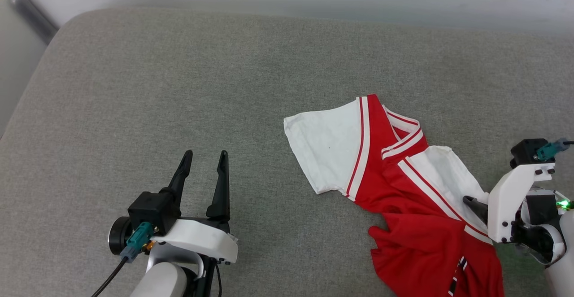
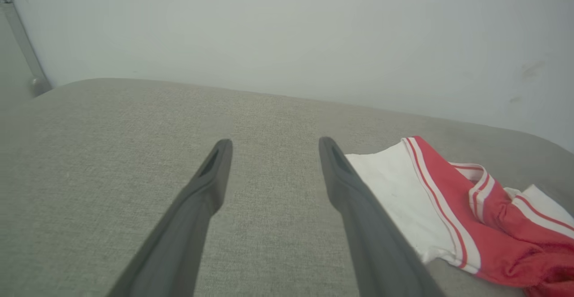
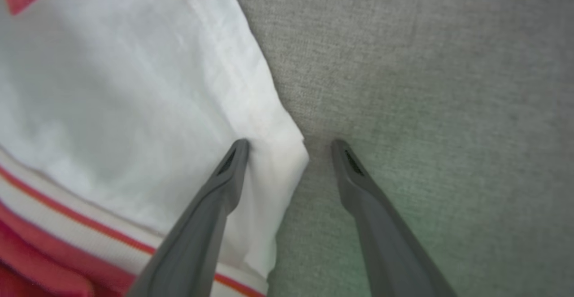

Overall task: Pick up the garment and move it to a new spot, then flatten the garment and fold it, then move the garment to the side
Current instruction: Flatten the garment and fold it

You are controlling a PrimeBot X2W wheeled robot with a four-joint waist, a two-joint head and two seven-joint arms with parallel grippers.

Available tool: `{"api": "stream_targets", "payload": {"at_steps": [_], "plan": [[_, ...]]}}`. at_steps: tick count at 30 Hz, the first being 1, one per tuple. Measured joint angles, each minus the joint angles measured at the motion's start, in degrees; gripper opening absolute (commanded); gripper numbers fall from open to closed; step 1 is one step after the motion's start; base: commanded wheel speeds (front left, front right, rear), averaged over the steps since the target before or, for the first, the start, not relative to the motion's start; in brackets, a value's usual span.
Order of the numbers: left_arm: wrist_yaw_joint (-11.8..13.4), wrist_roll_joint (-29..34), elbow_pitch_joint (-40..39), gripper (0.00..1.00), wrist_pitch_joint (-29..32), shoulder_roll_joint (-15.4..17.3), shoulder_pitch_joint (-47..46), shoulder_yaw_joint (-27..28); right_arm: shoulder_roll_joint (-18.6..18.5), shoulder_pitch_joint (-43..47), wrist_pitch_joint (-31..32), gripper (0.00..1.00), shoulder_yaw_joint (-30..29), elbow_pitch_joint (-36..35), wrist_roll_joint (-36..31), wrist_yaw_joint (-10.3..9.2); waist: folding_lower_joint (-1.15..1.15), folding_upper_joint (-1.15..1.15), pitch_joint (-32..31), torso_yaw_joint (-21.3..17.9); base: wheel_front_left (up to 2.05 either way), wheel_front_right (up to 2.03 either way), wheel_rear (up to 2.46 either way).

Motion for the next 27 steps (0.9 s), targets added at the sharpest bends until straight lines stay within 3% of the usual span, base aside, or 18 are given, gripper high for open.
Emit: {"api": "stream_targets", "payload": {"at_steps": [2, 6, 9, 14, 20, 23, 27], "plan": [[0.0, 0.0, 0.5, 1.00, -0.1, -0.2, 0.0, 0.2, -0.2, -0.5, 0.7, 0.00, 1.1, 0.6, 0.5, -0.02, 0.00, 0.00, -0.2, -0.2, 0.00, 0.00, 0.00], [0.0, 0.0, 1.0, 1.00, -0.4, -0.3, 0.1, 0.3, -0.4, -0.8, -1.4, 0.00, 2.7, 0.7, 0.6, 0.00, 0.00, 0.00, -1.3, -1.1, 0.00, 0.00, 0.00], [-0.1, 0.1, 1.3, 1.00, -0.4, 0.0, 0.3, 0.3, -0.5, 0.0, -5.2, 0.00, 0.4, -0.4, -0.5, 0.03, 0.00, 0.00, -2.5, -2.0, 0.00, 0.00, 0.00], [-0.1, -0.1, 1.3, 1.00, -0.1, 0.5, 1.2, 0.2, 0.3, 5.0, -7.7, 0.00, -9.1, -4.4, -2.8, 0.02, 0.00, 0.00, -5.0, -3.4, 0.00, 0.00, 0.00], [0.0, -0.3, 1.2, 1.00, 0.5, 0.6, 2.7, -0.3, 6.1, 17.3, -6.6, 0.00, -19.7, -6.4, -6.2, 0.01, 0.00, 0.00, -7.4, -4.4, 0.00, 0.00, 0.00], [0.3, -0.7, 0.9, 1.00, 0.7, 0.8, 3.3, -0.3, 9.4, 20.2, -8.1, 1.00, -21.5, -6.5, -7.5, 0.01, 0.00, 0.00, -8.1, -4.6, 0.00, 0.00, 0.00], [0.6, -0.8, 0.7, 1.00, 1.1, 1.5, 4.0, -0.1, 12.5, 21.4, -14.0, 1.00, -23.5, -7.5, -9.5, 0.03, 0.00, 0.00, -8.8, -5.1, 0.00, 0.00, 0.00]]}}
